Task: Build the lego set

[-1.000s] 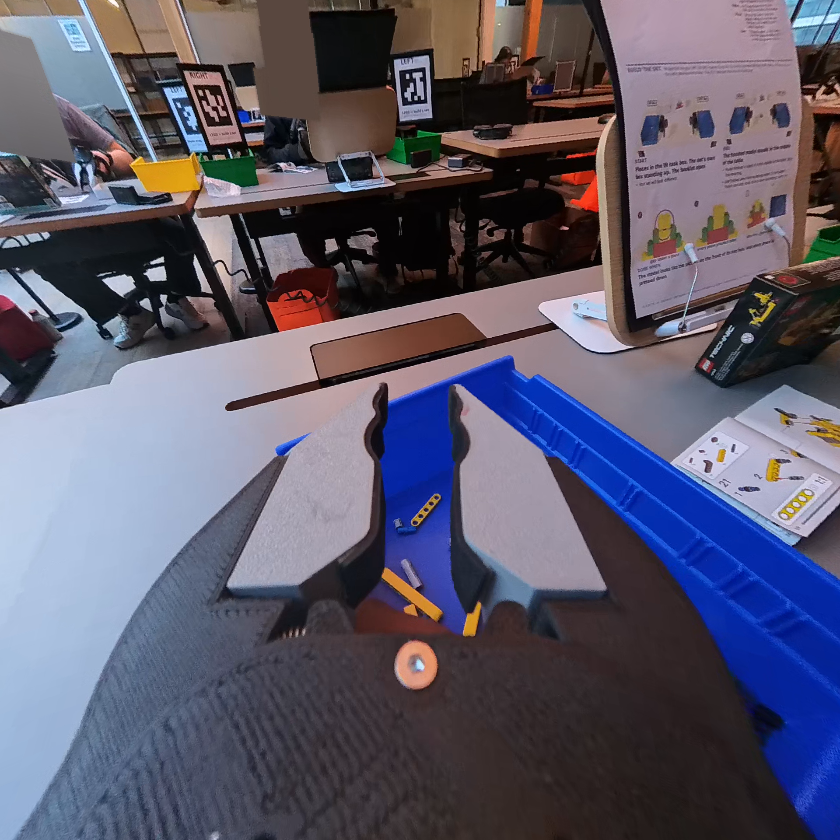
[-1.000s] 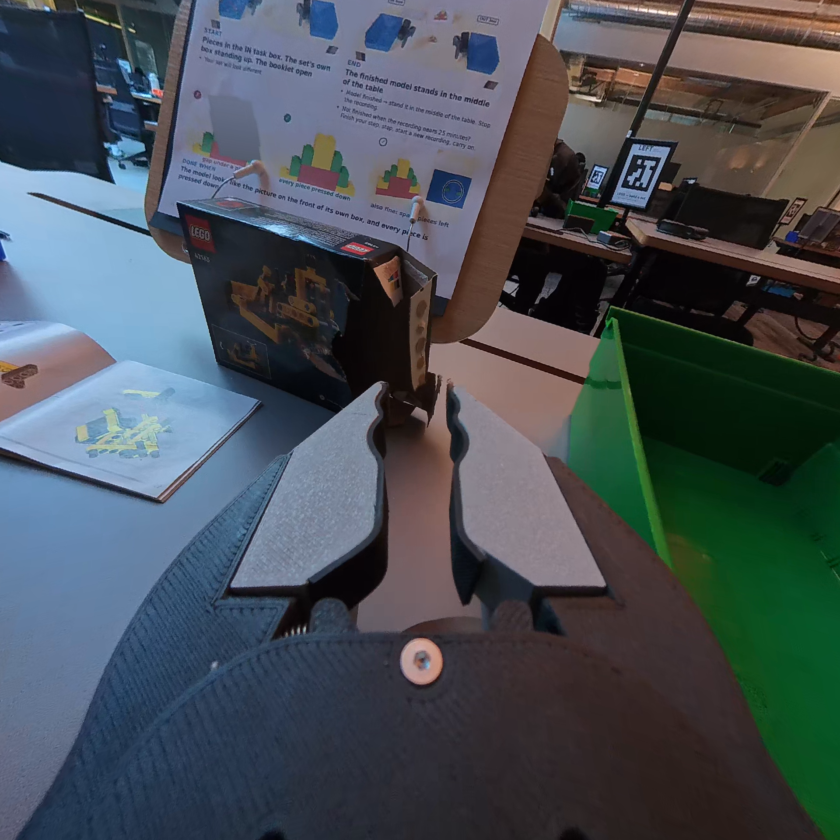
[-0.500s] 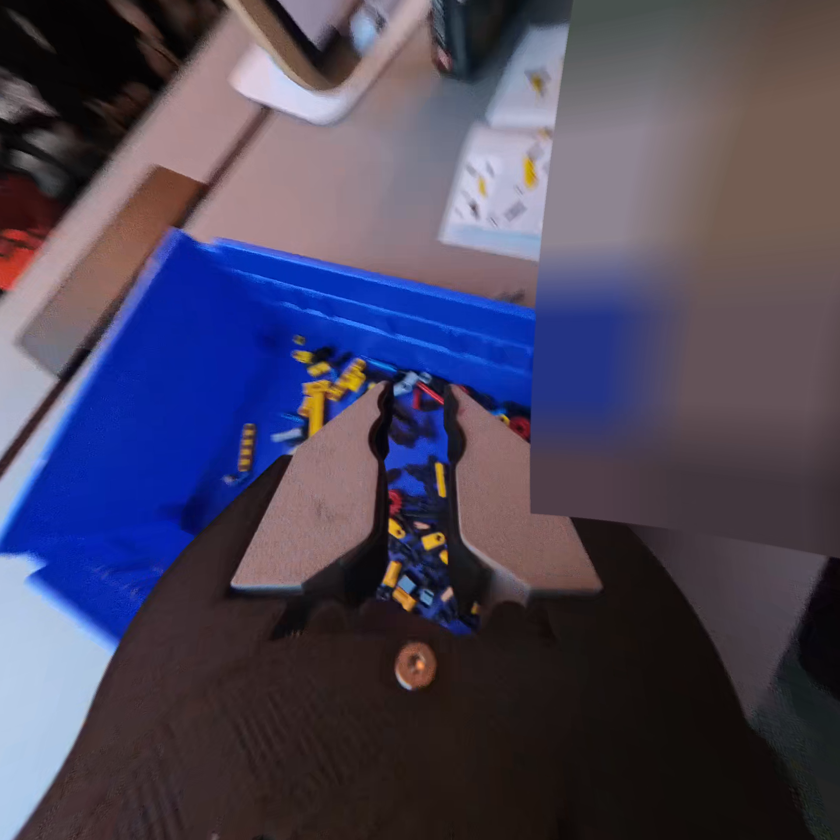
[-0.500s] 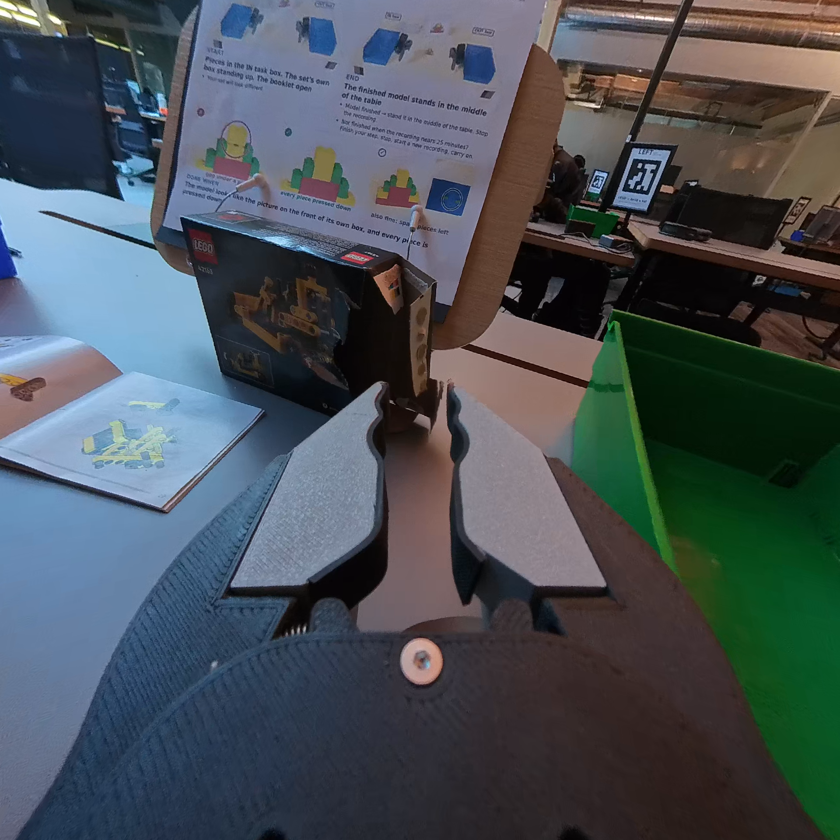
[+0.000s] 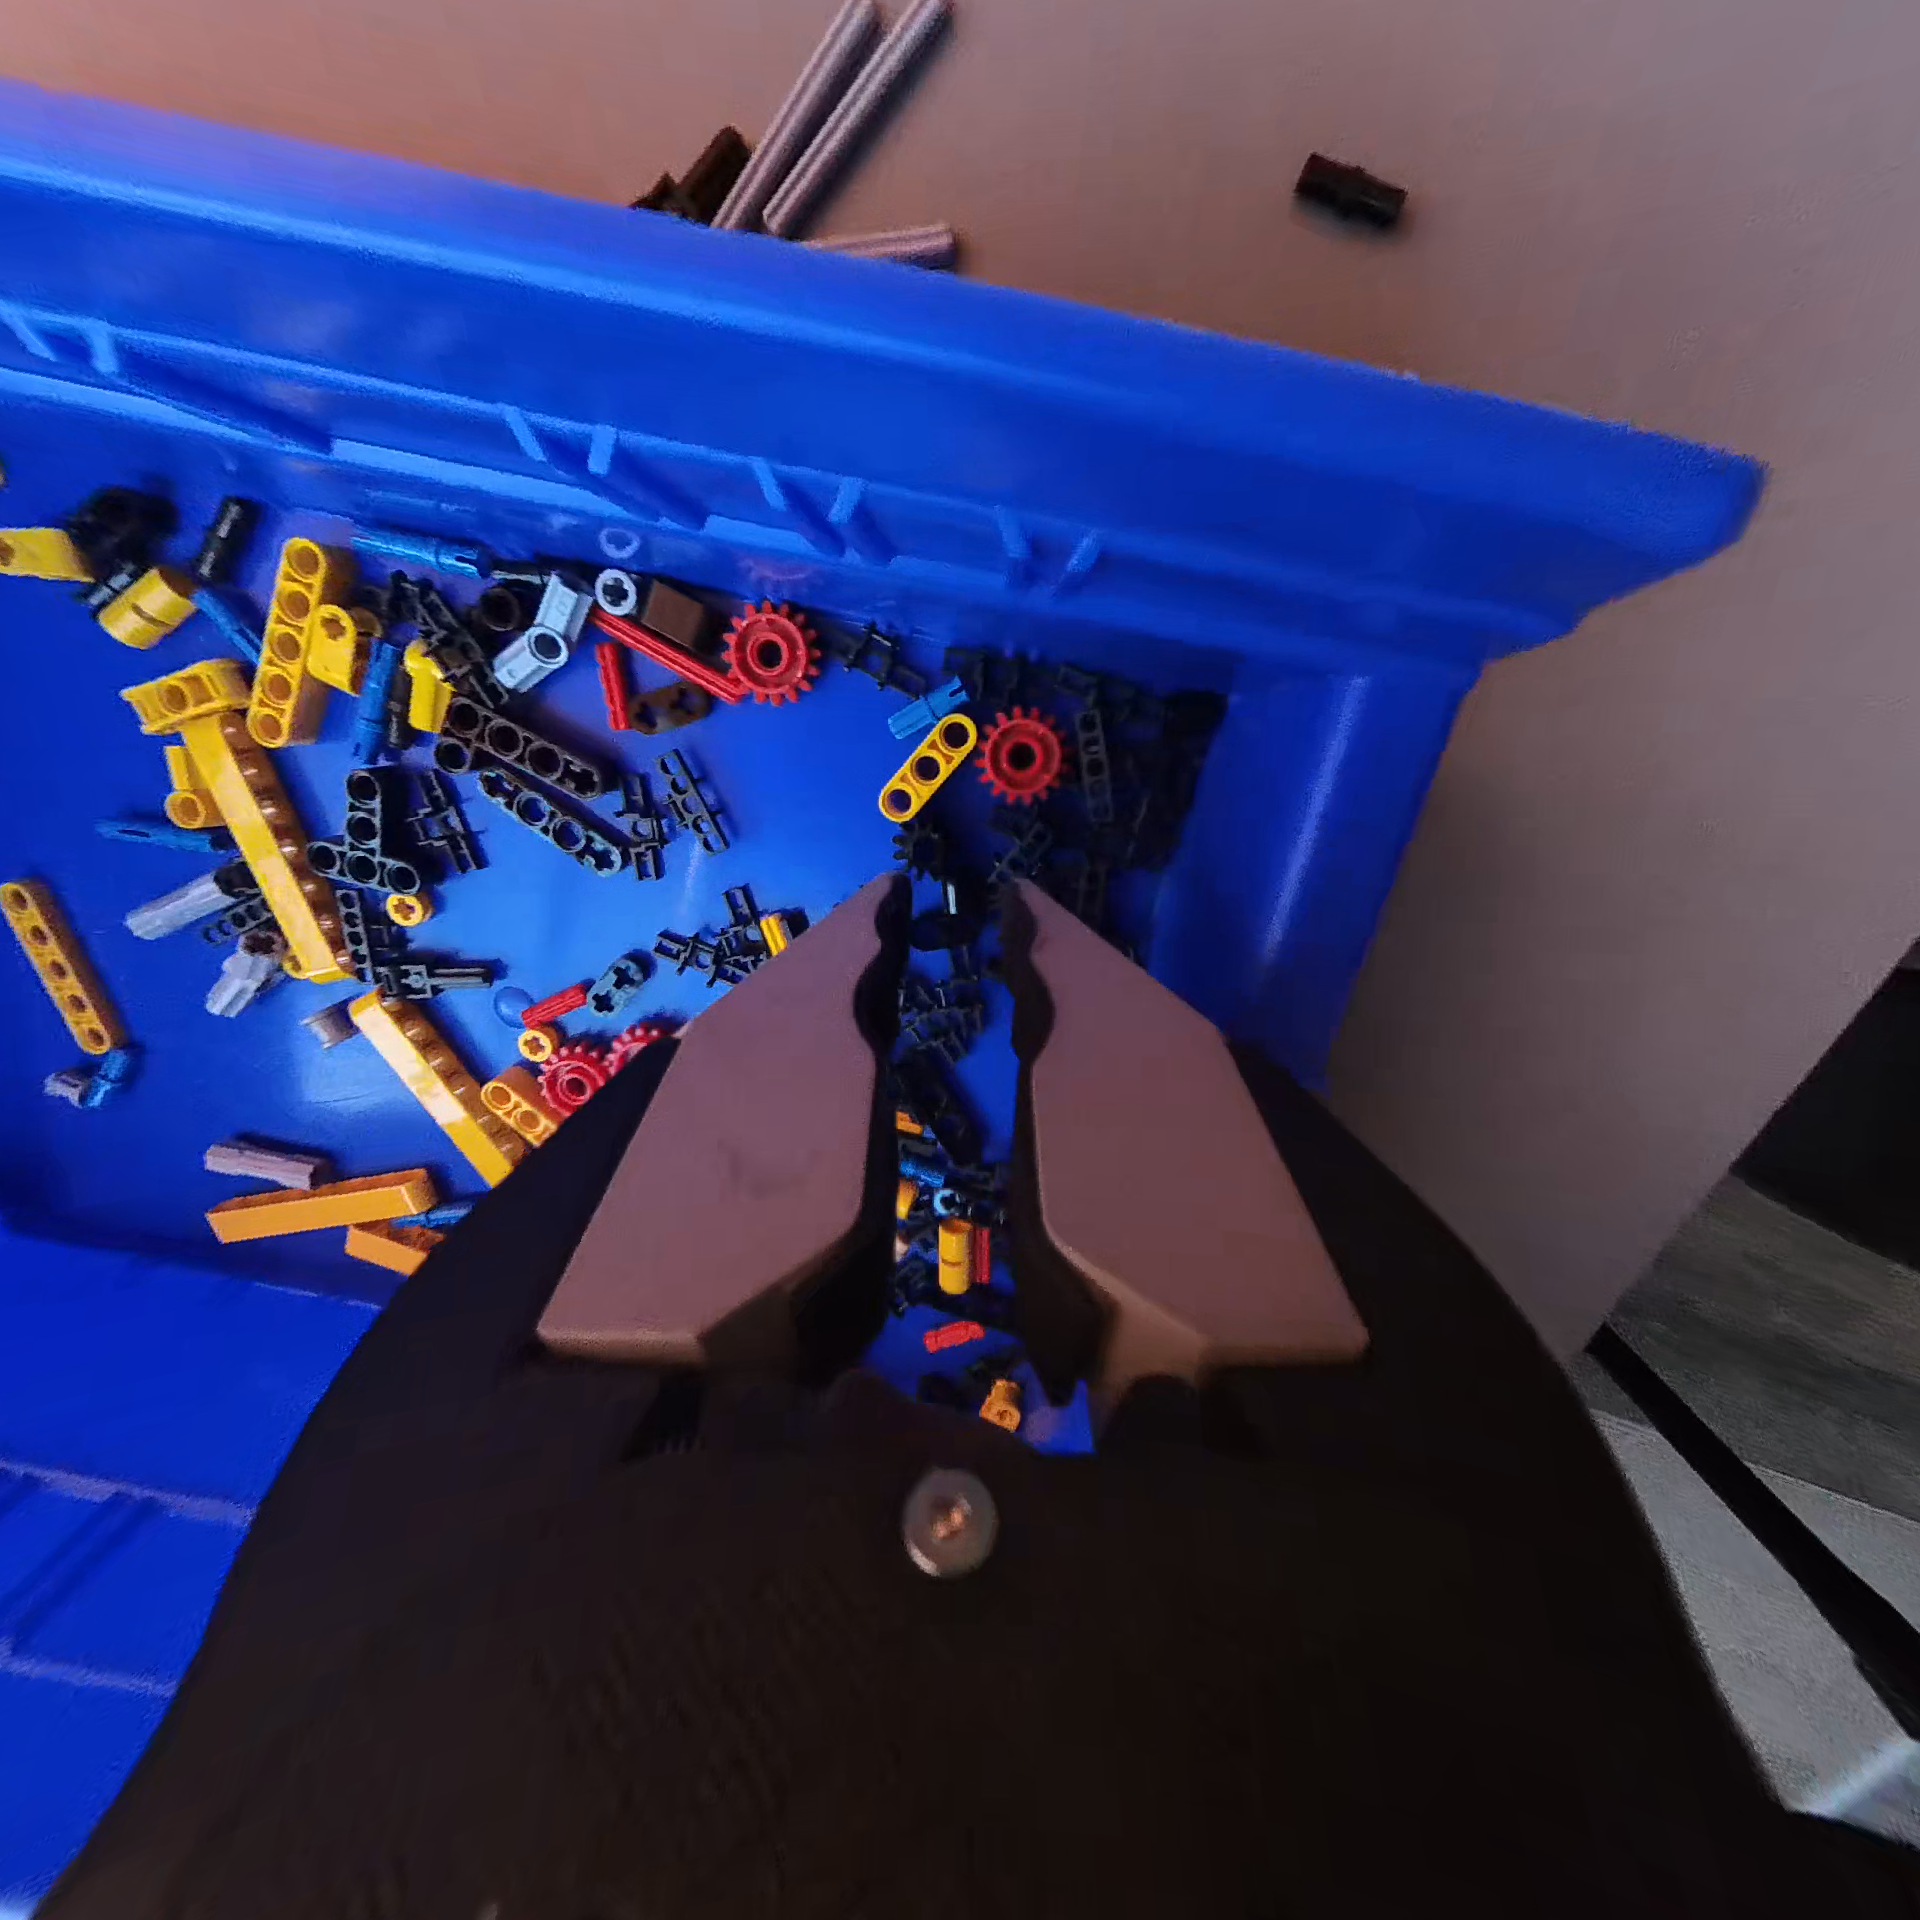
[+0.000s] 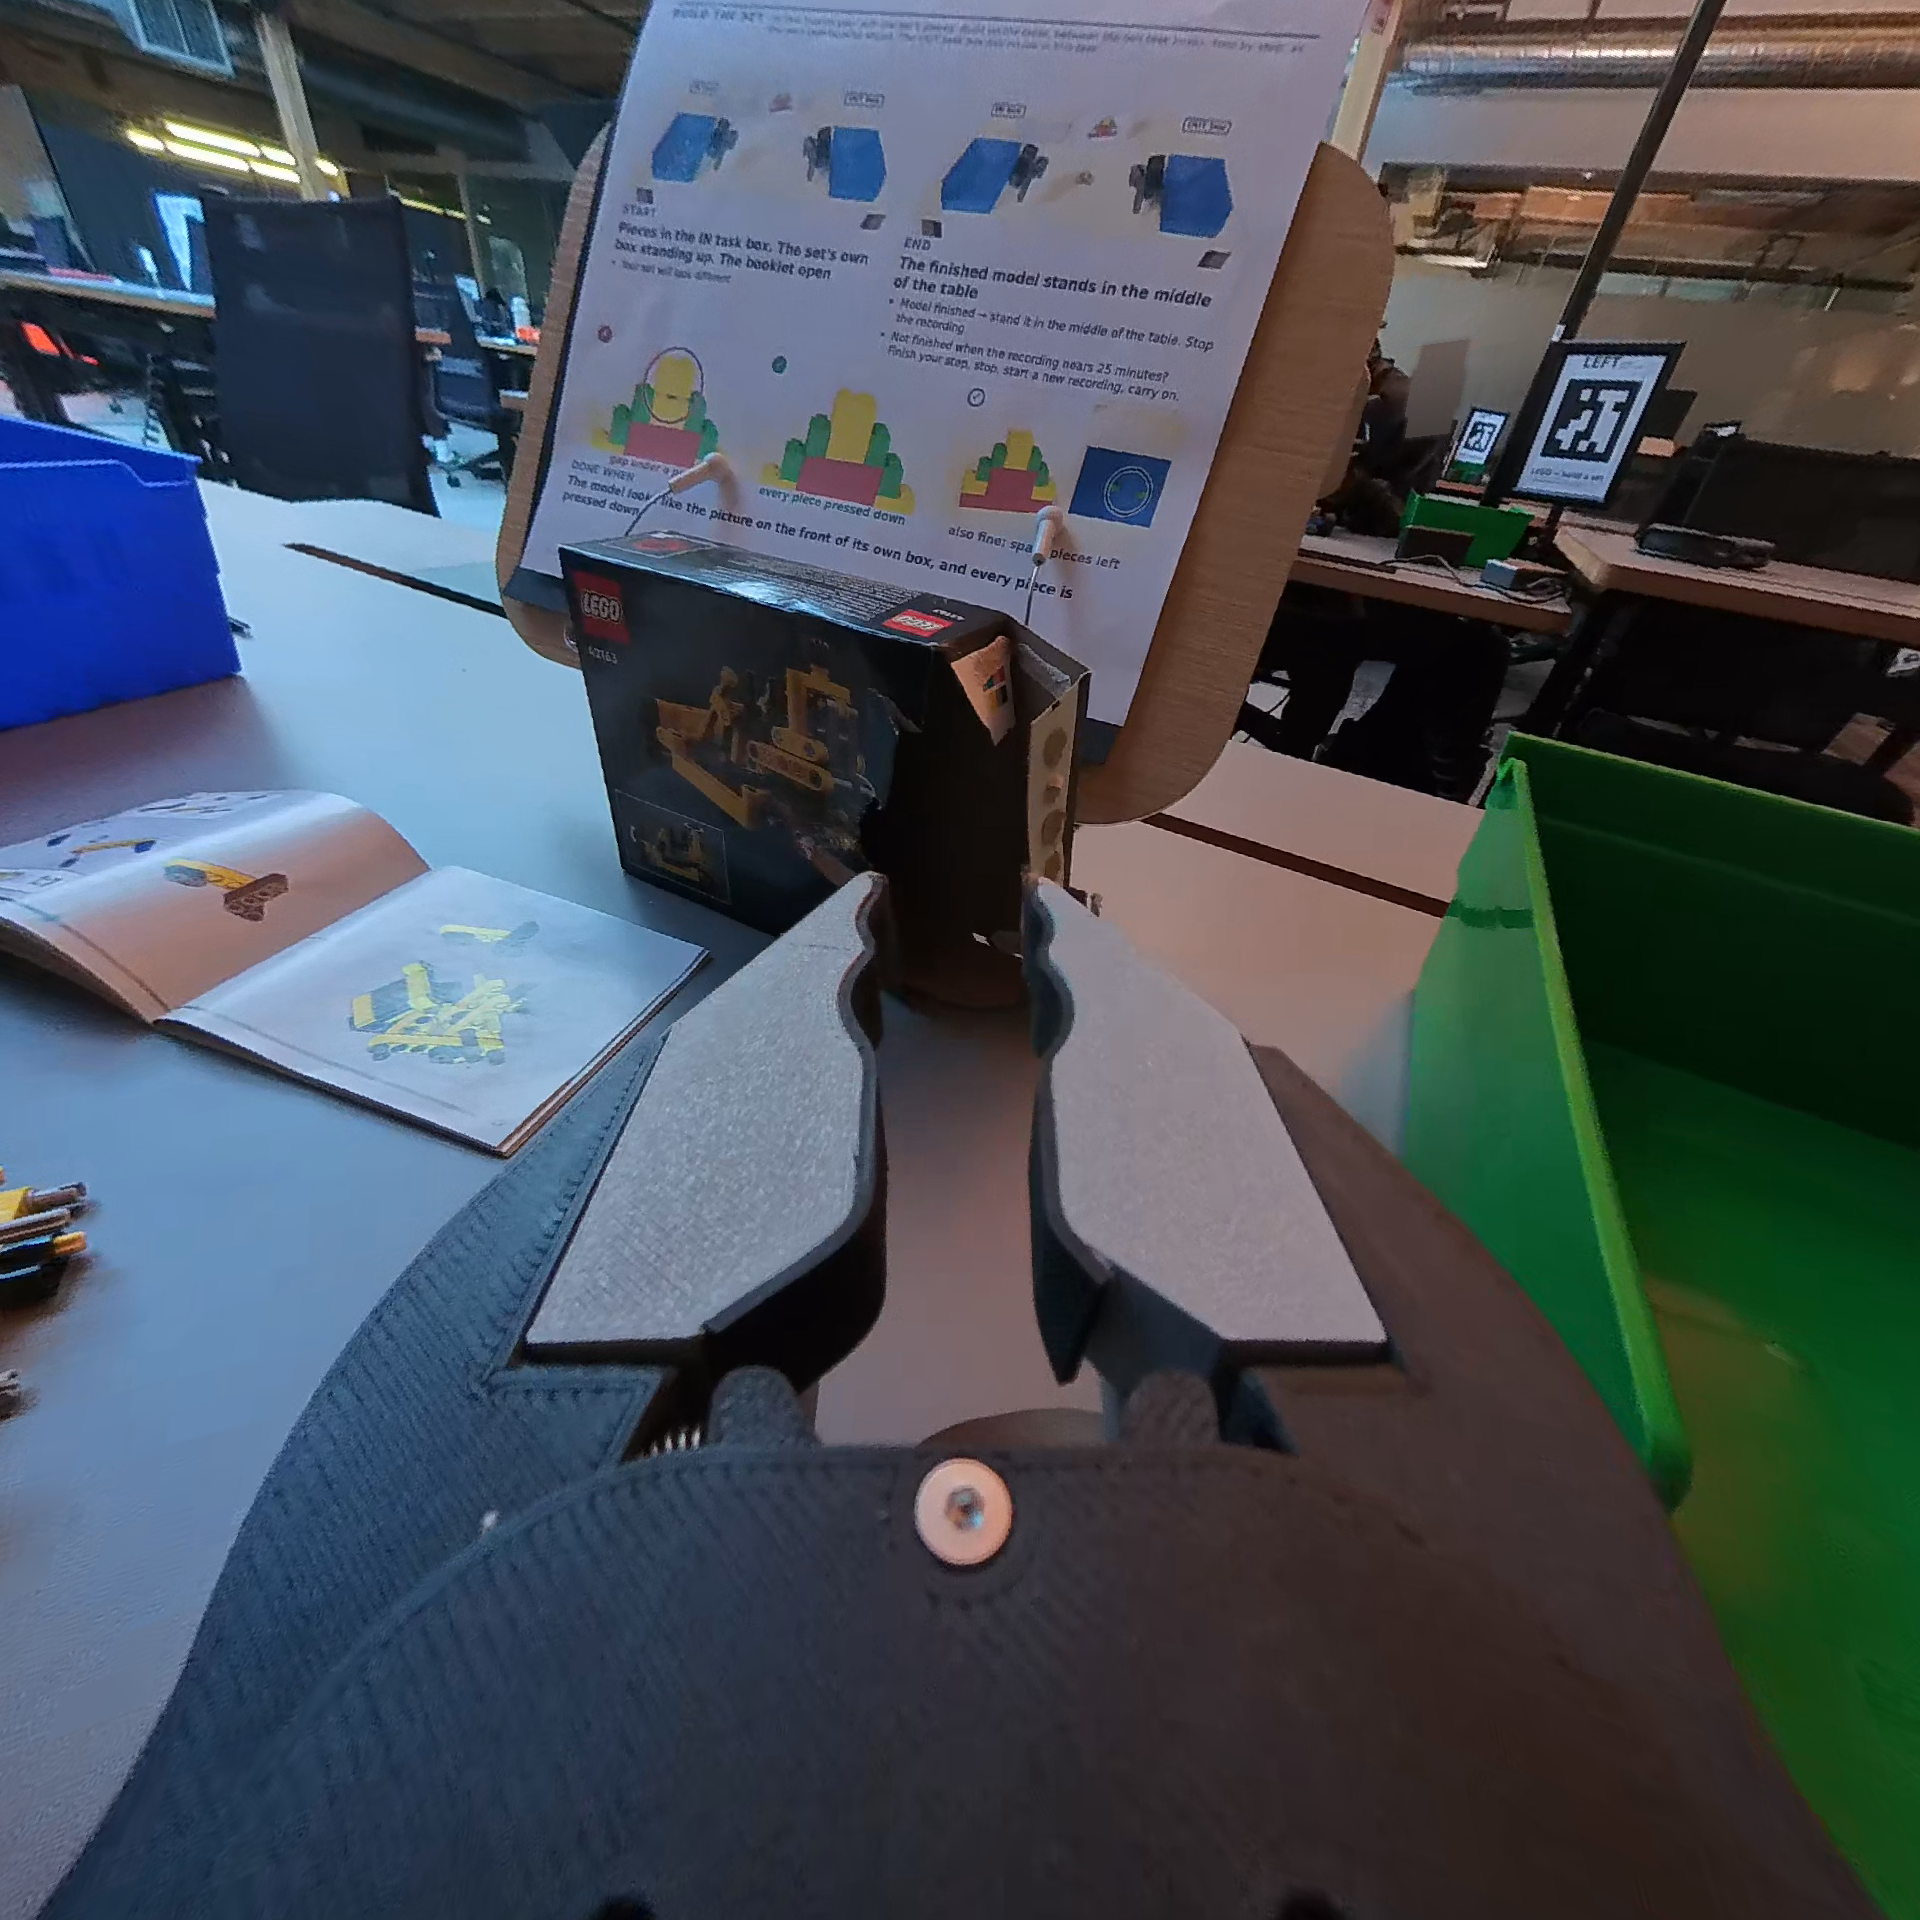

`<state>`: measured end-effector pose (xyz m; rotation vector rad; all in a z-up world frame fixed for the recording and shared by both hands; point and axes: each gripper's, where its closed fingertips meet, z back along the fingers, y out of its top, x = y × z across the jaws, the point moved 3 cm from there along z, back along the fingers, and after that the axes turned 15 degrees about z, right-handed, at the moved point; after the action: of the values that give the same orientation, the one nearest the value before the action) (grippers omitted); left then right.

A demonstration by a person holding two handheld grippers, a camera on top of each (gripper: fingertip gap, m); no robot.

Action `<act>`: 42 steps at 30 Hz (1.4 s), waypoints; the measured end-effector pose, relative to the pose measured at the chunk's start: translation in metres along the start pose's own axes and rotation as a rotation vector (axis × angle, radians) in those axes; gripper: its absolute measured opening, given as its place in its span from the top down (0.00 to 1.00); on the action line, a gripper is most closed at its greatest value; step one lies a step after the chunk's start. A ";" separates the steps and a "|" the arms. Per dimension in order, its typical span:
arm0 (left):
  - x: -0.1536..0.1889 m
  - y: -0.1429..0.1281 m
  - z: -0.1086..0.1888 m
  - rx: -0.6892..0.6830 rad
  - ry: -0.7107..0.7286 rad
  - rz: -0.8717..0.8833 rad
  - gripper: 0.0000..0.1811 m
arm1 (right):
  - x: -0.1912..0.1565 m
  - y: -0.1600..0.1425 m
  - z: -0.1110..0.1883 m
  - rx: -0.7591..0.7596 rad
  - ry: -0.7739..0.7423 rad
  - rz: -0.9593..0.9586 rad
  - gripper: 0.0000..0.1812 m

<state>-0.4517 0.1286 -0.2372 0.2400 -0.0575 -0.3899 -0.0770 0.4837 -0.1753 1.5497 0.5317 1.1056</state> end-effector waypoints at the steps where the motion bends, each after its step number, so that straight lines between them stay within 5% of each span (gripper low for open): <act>1: -0.001 -0.001 -0.003 -0.017 0.005 0.005 0.92 | 0.000 0.000 0.000 0.002 -0.003 -0.001 0.88; 18: -0.010 0.001 0.009 -0.003 0.043 0.059 0.97 | -0.005 0.003 0.002 0.018 0.024 -0.009 0.89; 23: -0.010 0.049 0.074 0.300 0.131 0.089 0.97 | -0.013 0.007 0.002 0.038 0.066 -0.019 0.89; 28: 0.041 0.112 0.111 0.517 0.023 -0.003 0.97 | -0.022 0.013 0.003 0.062 0.112 -0.024 0.89; 34: 0.114 0.134 0.064 0.368 -0.050 -0.157 0.97 | -0.033 0.023 0.007 0.101 0.156 -0.023 0.89; 42: 0.122 0.120 -0.007 0.003 0.028 -0.302 0.97 | -0.048 0.036 0.010 0.138 0.207 0.020 0.89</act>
<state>-0.2941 0.1915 -0.2134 0.2579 0.0064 -0.6871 -0.0990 0.4292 -0.1591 1.5700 0.7469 1.2755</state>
